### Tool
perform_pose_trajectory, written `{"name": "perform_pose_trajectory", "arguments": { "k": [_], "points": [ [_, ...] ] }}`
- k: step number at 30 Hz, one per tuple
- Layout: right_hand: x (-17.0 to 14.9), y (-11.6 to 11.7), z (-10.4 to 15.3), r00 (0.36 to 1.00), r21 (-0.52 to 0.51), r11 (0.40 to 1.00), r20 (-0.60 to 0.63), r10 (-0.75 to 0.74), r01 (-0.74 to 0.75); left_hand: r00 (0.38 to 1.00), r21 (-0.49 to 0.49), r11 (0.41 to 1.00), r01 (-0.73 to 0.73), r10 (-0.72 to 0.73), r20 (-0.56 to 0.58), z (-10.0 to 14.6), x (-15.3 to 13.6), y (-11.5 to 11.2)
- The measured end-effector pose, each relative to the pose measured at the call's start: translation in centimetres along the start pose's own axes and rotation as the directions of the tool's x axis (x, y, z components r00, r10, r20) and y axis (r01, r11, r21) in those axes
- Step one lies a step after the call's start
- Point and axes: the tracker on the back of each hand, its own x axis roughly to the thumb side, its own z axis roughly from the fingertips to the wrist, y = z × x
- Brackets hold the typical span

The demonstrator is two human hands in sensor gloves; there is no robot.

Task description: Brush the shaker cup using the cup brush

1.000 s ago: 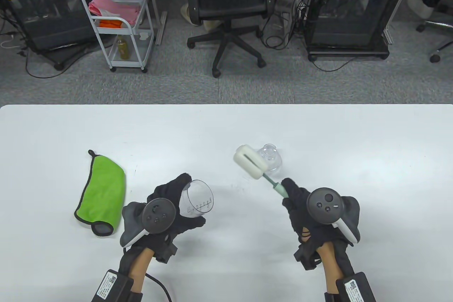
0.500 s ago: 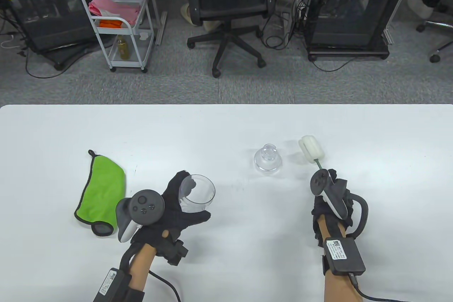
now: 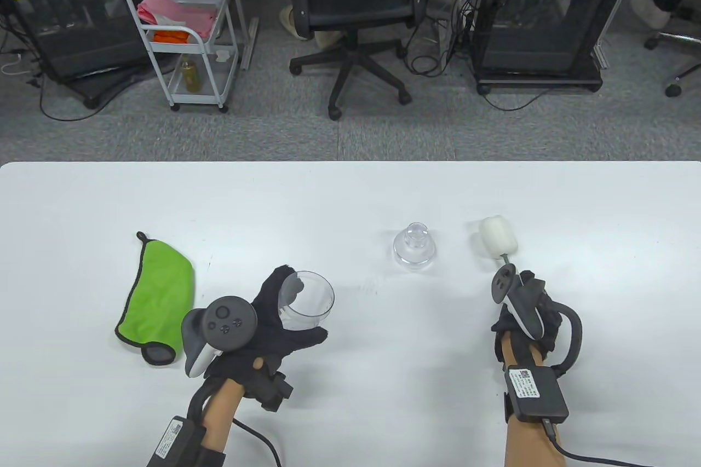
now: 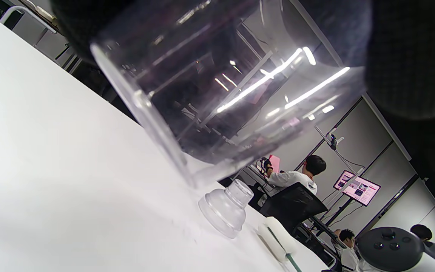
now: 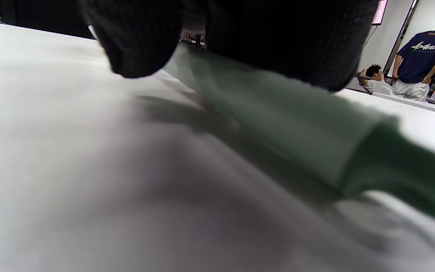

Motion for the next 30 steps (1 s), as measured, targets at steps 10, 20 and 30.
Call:
{"name": "perform_pose_trajectory", "arguments": {
  "k": [10,20,30],
  "points": [
    [3.0,-9.3,6.7,0.866,-0.135,0.908,0.382,-0.323,0.398,0.999,-0.039,0.998,-0.044,0.045,0.003,-0.2,0.5,-1.0],
    [11.4,-10.9,16.9,0.151,0.576,0.574,0.618,-0.772,0.582,0.954,-0.019,0.955,-0.298,0.297,-0.034,-0.1,1.4,-2.1],
    [11.2,-8.7,15.6,0.074,0.680,0.366,0.418,-0.905,0.635,0.964,0.014,0.964,-0.266,0.267,-0.024,0.3,2.4,-1.2]
  ]
}}
